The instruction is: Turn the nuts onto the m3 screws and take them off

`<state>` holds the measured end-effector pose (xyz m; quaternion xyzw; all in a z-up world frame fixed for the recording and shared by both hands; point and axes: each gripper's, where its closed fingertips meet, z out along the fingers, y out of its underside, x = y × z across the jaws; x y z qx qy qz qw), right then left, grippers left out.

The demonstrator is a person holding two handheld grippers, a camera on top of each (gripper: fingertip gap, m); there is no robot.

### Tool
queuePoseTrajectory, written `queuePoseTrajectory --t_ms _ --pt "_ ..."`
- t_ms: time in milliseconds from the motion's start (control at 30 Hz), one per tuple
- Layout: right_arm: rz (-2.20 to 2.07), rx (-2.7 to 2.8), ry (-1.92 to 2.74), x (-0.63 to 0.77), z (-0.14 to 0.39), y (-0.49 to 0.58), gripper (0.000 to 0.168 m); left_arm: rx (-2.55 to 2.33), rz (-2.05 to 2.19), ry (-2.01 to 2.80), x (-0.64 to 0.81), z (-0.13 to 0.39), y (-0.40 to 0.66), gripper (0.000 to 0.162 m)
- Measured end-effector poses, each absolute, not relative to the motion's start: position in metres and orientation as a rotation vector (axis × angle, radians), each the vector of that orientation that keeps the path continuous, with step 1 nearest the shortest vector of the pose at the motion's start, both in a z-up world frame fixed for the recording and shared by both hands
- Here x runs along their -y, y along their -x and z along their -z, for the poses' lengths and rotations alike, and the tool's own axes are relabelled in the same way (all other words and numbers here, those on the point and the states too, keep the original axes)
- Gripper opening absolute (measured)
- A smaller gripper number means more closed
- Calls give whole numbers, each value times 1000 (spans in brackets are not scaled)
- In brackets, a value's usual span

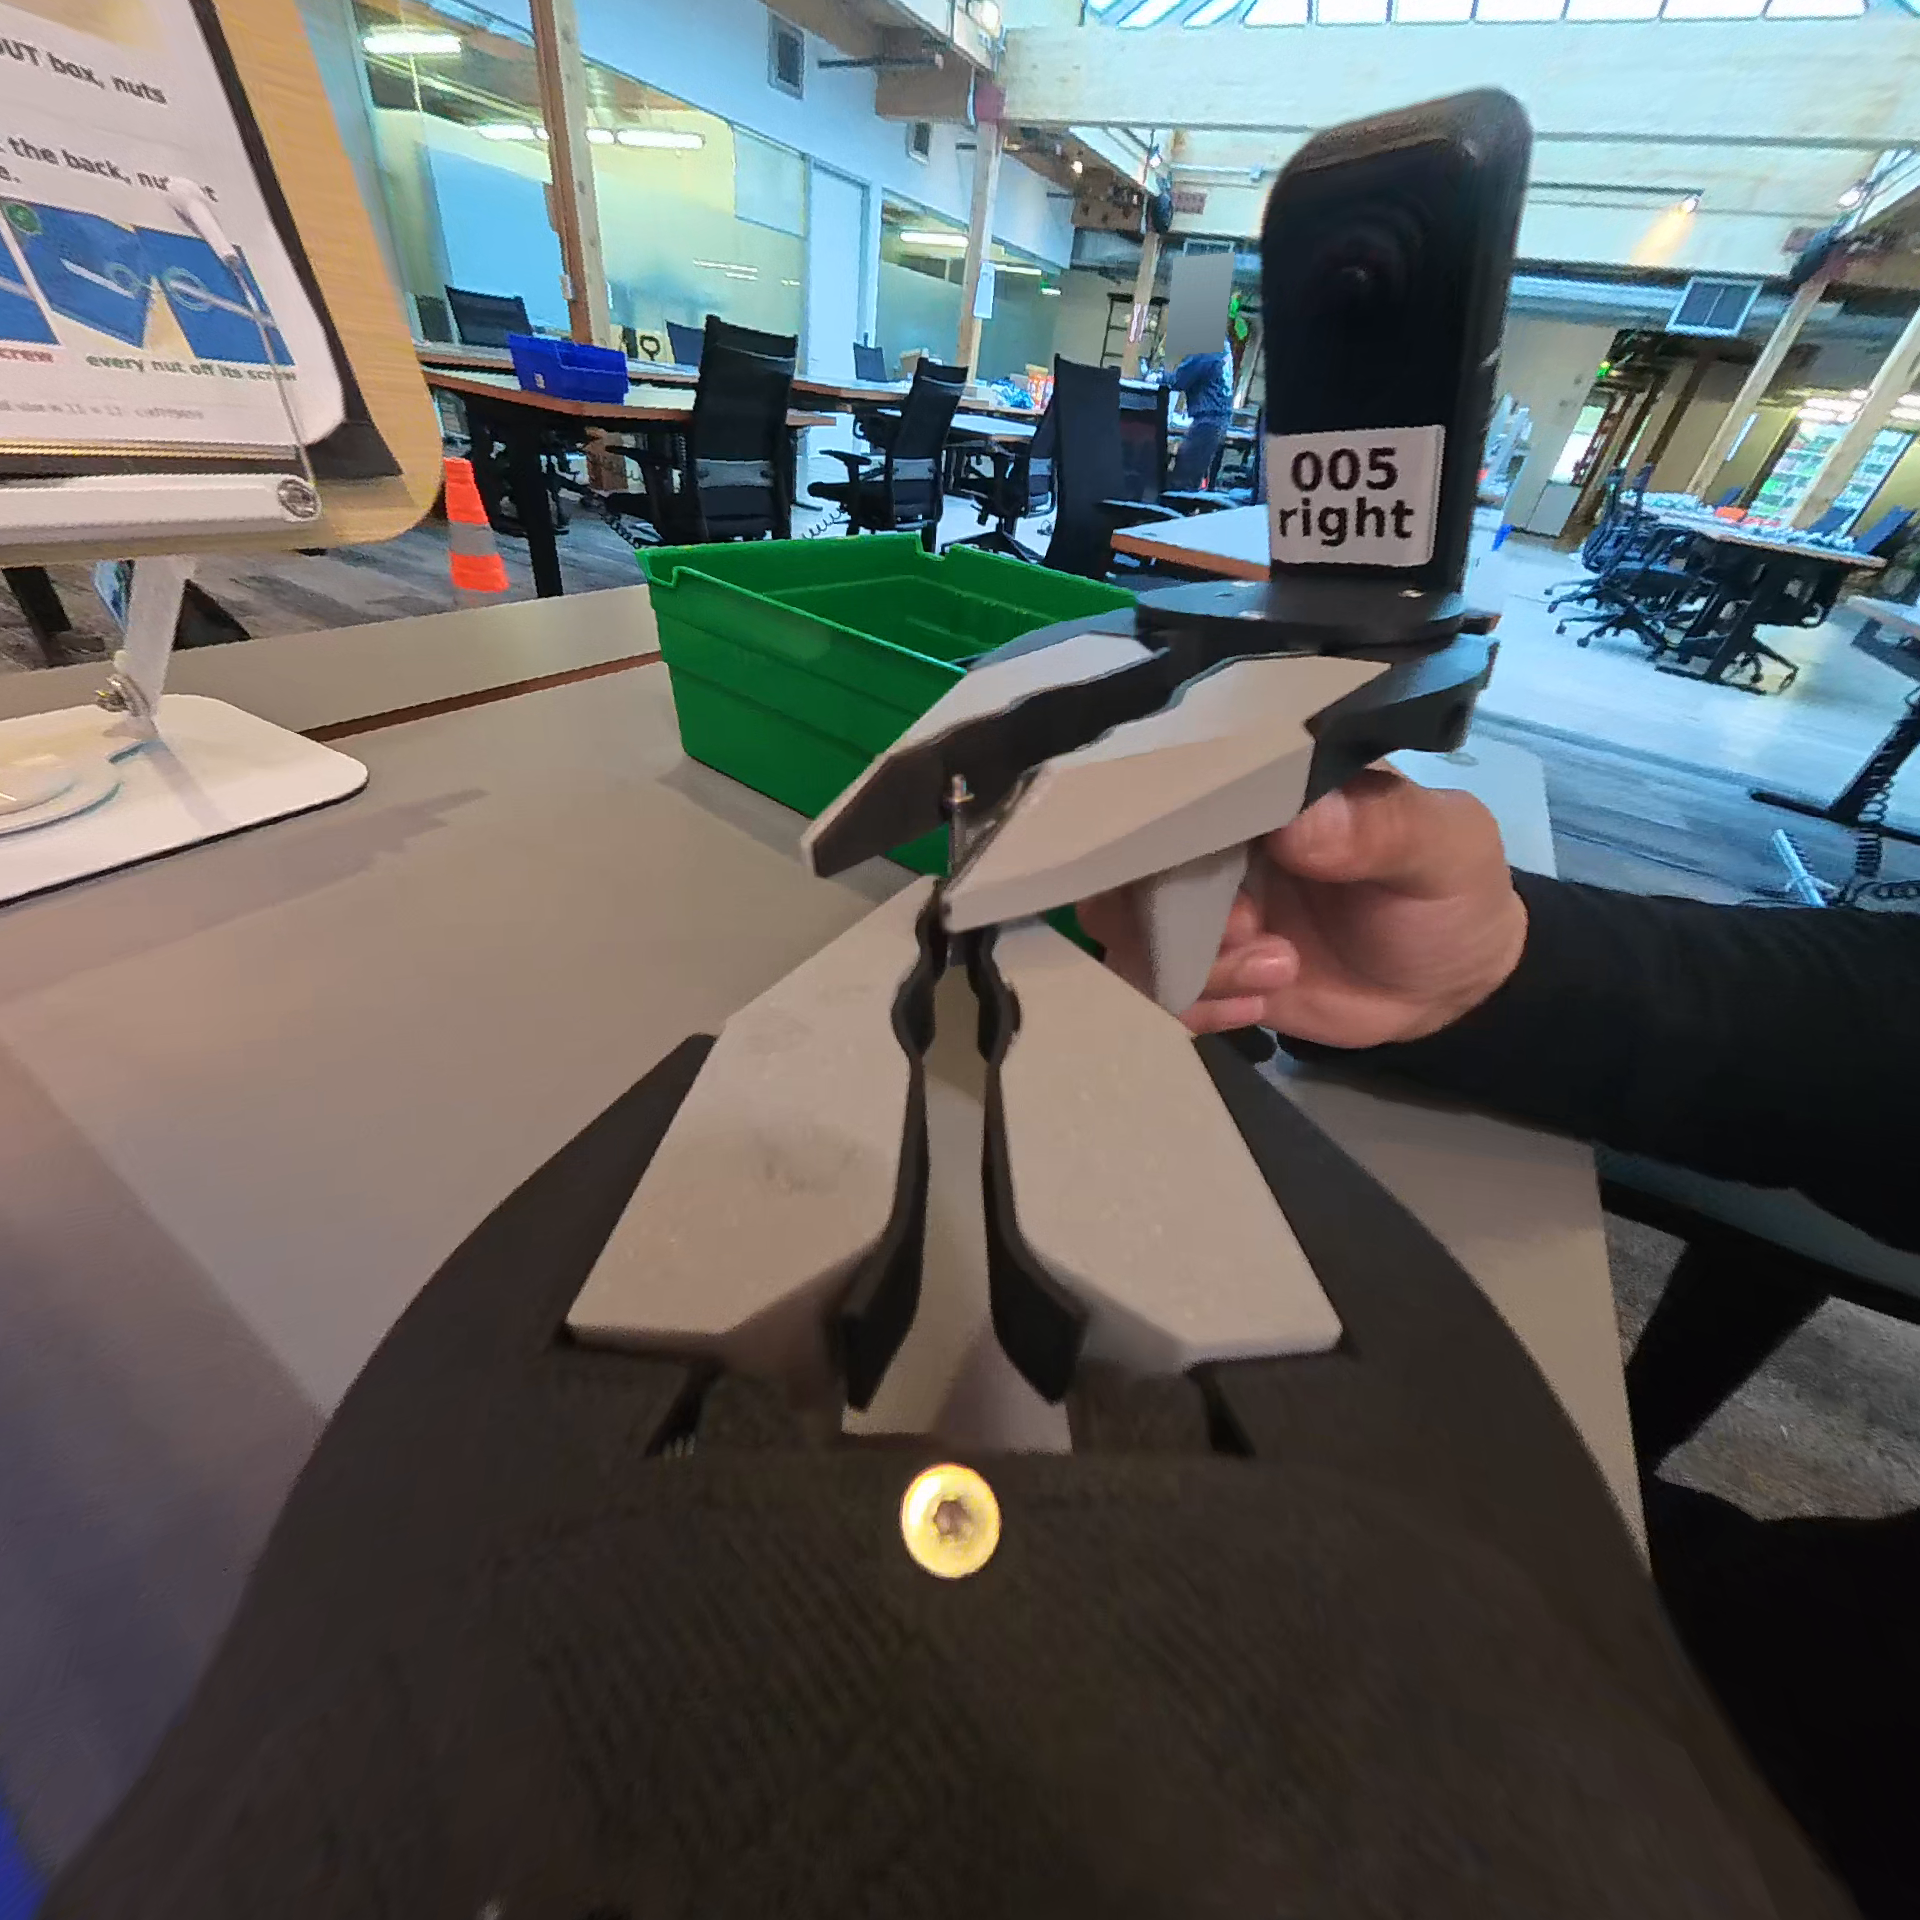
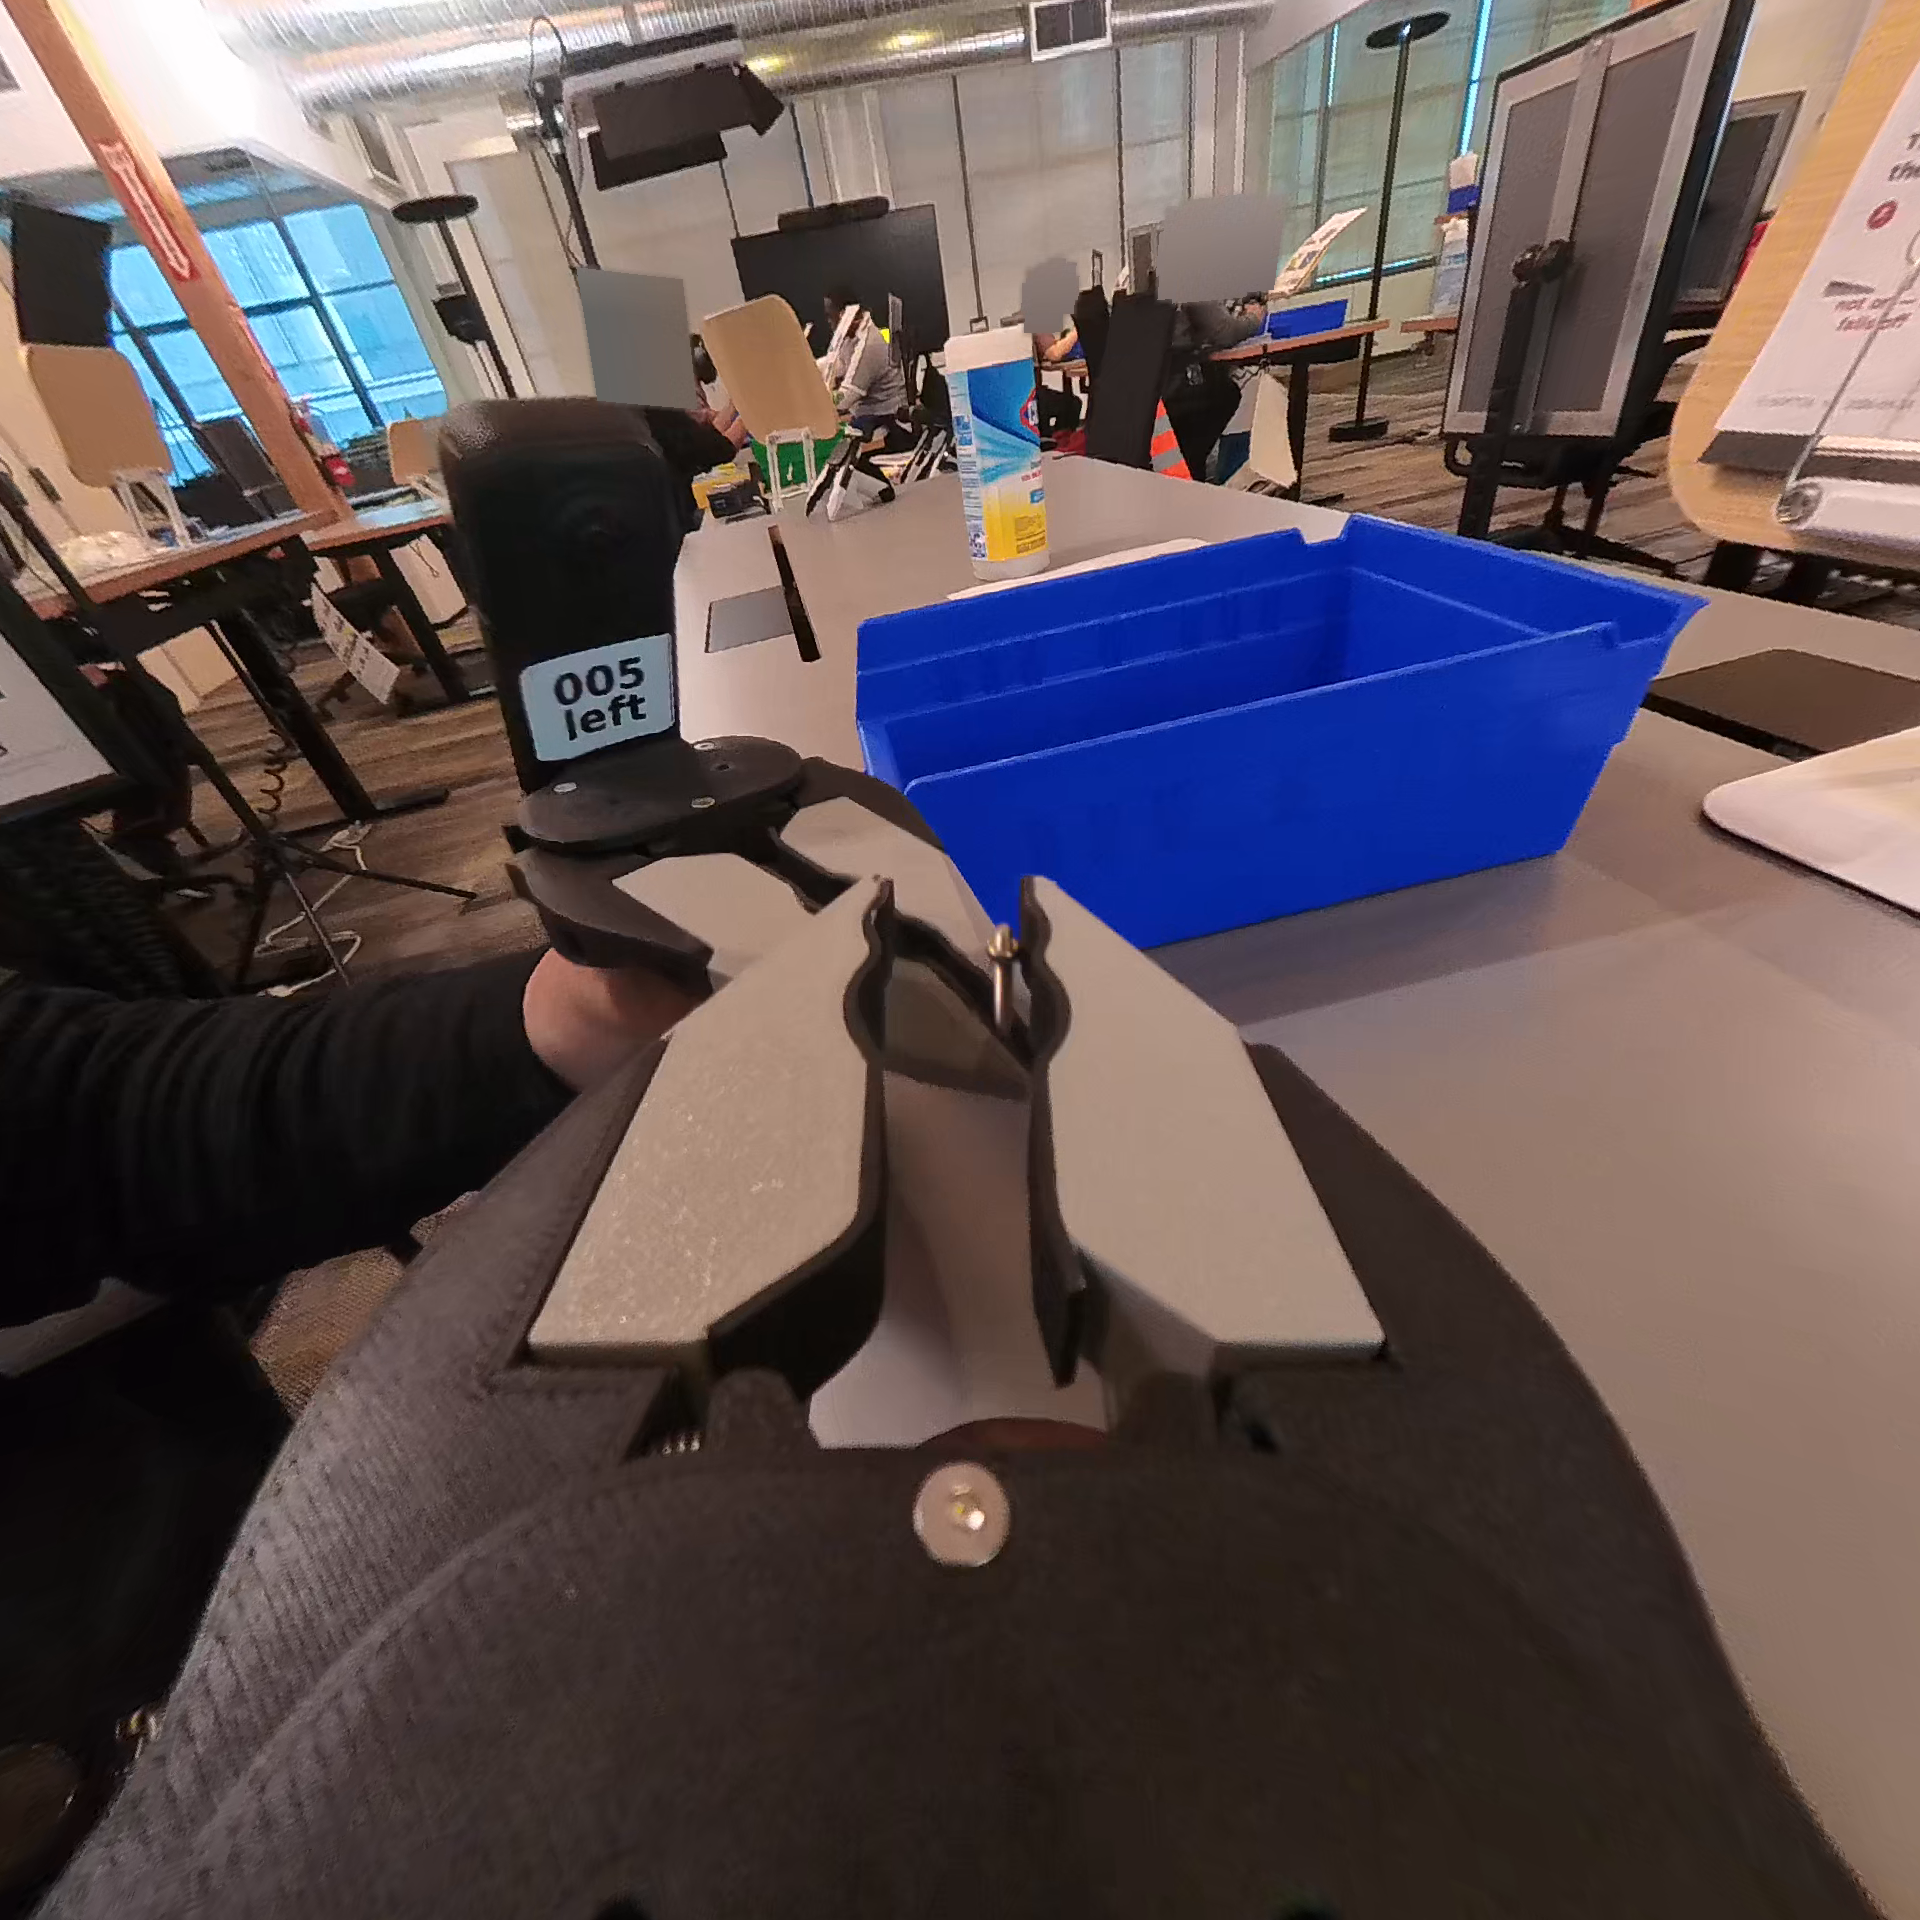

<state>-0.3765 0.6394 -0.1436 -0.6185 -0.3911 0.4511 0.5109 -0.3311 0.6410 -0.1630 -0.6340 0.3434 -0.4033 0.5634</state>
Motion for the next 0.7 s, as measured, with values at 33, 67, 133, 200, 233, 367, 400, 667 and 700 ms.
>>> queuePoseTrajectory --t_ms 33,67,133,200,233,367,400,667,700 --pt "-1085 933 1486 -640 142 374 21 -792 954 1488 -642 161 333 0" --pt "-1086 923 1483 -641 141 371 20 -777 960 1485 -643 160 335 0" --pt "-1091 903 1476 -642 138 366 19 -752 964 1483 -646 158 339 0" --pt "-1099 903 1474 -642 137 365 18 -753 975 1484 -645 158 339 0" --pt "-1104 911 1473 -640 138 366 18 -758 971 1485 -645 159 339 0" --pt "-1138 943 1472 -634 142 379 20 -812 979 1480 -637 161 330 0" --pt "-1147 951 1477 -632 143 383 21 -823 974 1481 -636 162 328 1" --pt "-1089 913 1480 -641 138 365 22 -749 947 1482 -646 158 340 0" --pt "-1085 908 1478 -642 137 363 20 -740 946 1483 -647 157 342 0"
